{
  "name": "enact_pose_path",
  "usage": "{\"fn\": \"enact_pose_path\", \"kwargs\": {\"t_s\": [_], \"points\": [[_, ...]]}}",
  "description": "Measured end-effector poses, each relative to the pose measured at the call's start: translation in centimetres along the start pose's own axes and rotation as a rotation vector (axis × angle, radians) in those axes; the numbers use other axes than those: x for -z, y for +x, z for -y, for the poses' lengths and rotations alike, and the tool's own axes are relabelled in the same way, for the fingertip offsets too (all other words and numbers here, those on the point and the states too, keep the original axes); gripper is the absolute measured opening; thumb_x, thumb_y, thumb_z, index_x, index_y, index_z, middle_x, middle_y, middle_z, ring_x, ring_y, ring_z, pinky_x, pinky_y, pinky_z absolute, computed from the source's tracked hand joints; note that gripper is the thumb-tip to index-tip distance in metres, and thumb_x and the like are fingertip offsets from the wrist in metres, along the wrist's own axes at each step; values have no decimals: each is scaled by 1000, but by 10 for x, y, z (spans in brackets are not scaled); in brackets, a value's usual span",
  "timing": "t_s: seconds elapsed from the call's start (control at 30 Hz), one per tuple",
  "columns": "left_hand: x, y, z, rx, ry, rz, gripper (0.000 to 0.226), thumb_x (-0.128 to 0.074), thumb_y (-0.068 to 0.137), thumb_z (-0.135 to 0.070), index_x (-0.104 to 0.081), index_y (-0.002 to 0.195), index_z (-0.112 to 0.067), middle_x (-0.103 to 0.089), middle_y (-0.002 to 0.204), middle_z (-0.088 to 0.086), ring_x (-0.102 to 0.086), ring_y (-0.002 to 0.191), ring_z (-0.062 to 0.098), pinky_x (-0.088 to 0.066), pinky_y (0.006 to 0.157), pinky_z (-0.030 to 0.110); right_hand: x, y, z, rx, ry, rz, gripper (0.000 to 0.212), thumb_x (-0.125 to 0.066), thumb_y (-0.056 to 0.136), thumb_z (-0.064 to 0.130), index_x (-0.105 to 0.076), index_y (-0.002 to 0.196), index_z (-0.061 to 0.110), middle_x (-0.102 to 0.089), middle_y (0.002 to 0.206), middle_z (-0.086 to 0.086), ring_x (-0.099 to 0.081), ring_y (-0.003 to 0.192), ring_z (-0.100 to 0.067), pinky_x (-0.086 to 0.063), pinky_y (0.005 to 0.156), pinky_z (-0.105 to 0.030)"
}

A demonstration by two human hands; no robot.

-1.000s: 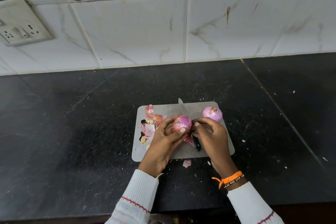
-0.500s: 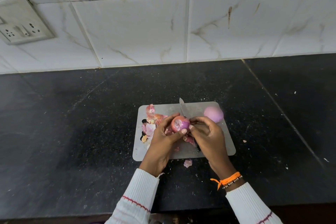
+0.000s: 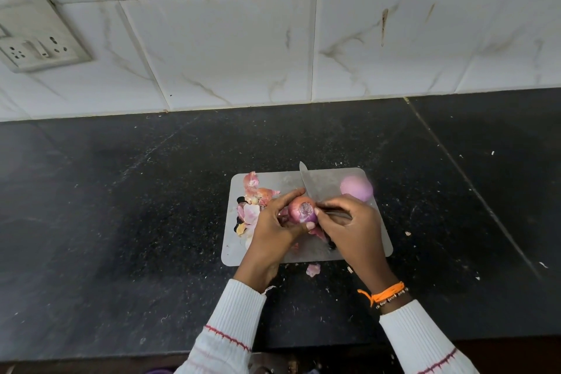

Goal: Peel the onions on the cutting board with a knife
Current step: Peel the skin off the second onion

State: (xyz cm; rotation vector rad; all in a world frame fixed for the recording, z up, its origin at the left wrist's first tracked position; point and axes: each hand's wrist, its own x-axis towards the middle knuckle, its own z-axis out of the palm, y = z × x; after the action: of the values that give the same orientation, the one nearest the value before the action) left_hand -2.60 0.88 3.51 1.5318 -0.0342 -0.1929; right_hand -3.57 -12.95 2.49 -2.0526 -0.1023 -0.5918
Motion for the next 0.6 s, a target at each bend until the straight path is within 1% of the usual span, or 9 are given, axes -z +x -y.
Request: {"fn": "enact_pose_path", "kwargs": {"t_s": [0.1, 0.23, 0.4, 0.47, 0.6], "points": [[-1, 0, -1, -8, 22, 6, 57, -73, 70, 7, -60, 118, -19, -58, 121, 0, -59, 101, 7, -51, 77, 14, 3, 1, -2, 31, -19, 6, 8, -74, 73, 1, -71, 79, 5, -69, 76, -4, -62, 69, -5, -49, 64, -7], [0, 1, 1, -18, 42, 7, 56, -74, 69, 7, -61, 116, -21, -58, 120, 3, -59, 104, 12, -52, 81, 18, 2, 1, -3, 42, -43, 5, 8, -74, 71, -1, -70, 76, 4, -68, 74, -6, -62, 66, -6, -48, 62, -7], [-2, 1, 4, 18, 13, 9, 55, -73, 69, 7, -60, 118, -15, -62, 115, 3, -62, 101, 12, -53, 87, 26, -2, -2, -7, 41, -81, -1, 13, -74, 69, -2, -70, 80, 4, -69, 76, -7, -63, 66, -8, -49, 63, -7], [-2, 1, 6, 28, 0, 11, 55, -72, 70, 9, -60, 118, -14, -63, 114, 2, -63, 100, 11, -54, 87, 25, -3, -3, -8, 19, -73, 7, 15, -74, 69, -3, -70, 81, 4, -69, 78, -6, -64, 67, -8, -49, 64, -6], [-2, 2, 8, 33, 11, 17, 55, -72, 71, 9, -59, 121, -12, -63, 115, 1, -62, 102, 11, -53, 85, 21, -5, -4, -10, -13, -34, 4, 17, -72, 69, -5, -70, 83, 4, -69, 79, -6, -65, 69, -8, -51, 64, -8]]}}
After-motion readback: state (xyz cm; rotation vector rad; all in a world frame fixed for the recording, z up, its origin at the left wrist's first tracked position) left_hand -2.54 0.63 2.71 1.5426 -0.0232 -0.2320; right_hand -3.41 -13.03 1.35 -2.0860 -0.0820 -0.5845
